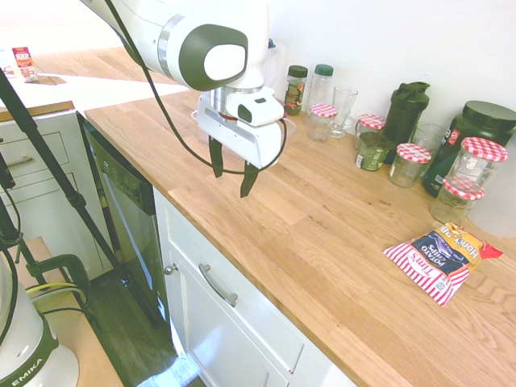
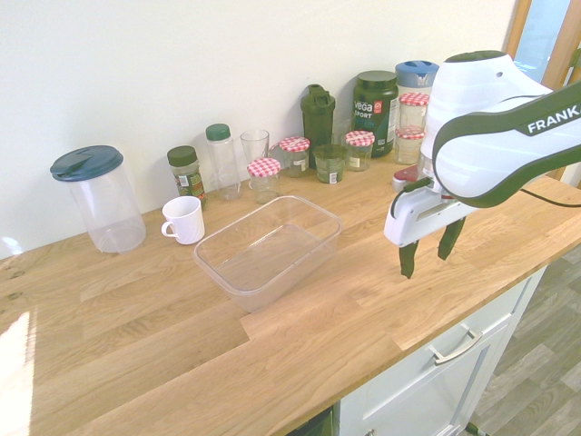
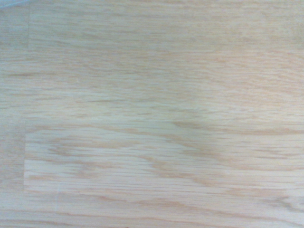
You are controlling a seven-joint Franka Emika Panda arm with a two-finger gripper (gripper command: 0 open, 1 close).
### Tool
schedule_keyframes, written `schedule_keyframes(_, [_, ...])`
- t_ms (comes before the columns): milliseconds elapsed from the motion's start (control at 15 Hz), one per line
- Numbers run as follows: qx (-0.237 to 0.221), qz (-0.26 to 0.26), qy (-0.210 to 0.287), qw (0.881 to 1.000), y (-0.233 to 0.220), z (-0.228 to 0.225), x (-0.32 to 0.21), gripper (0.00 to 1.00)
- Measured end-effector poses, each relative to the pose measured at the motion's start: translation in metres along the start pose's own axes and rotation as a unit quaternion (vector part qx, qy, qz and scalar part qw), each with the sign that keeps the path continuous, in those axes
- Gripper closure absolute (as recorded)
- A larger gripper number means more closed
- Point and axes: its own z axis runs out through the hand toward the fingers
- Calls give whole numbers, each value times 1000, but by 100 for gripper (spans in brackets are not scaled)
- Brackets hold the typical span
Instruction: Put the chip bag into the container
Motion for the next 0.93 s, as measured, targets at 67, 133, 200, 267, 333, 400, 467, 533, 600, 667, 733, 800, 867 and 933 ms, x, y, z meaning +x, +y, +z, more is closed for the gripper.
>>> schedule_keyframes(67, [0, 0, 0, 1000, 0, 0, 0, 0])
schedule_keyframes(133, [-1, -1, 1, 1000, 0, 0, 0, 0])
schedule_keyframes(200, [-3, -2, 6, 1000, 1, -1, 2, 0])
schedule_keyframes(267, [-4, 0, 14, 1000, 4, -5, 7, 0])
schedule_keyframes(333, [-3, 5, 24, 1000, 9, -12, 16, 0])
schedule_keyframes(400, [-3, 16, 35, 999, 17, -20, 30, 0])
schedule_keyframes(467, [-3, 30, 45, 999, 27, -29, 47, 0])
schedule_keyframes(533, [-5, 46, 54, 997, 37, -39, 66, 0])
schedule_keyframes(600, [-8, 60, 67, 996, 48, -50, 89, 0])
schedule_keyframes(667, [-12, 74, 81, 994, 58, -59, 113, 0])
schedule_keyframes(733, [-15, 88, 91, 992, 66, -66, 137, 0])
schedule_keyframes(800, [-19, 99, 97, 990, 71, -68, 161, 0])
schedule_keyframes(867, [-22, 109, 103, 988, 73, -70, 185, 0])
schedule_keyframes(933, [-25, 116, 109, 987, 73, -70, 206, 0])
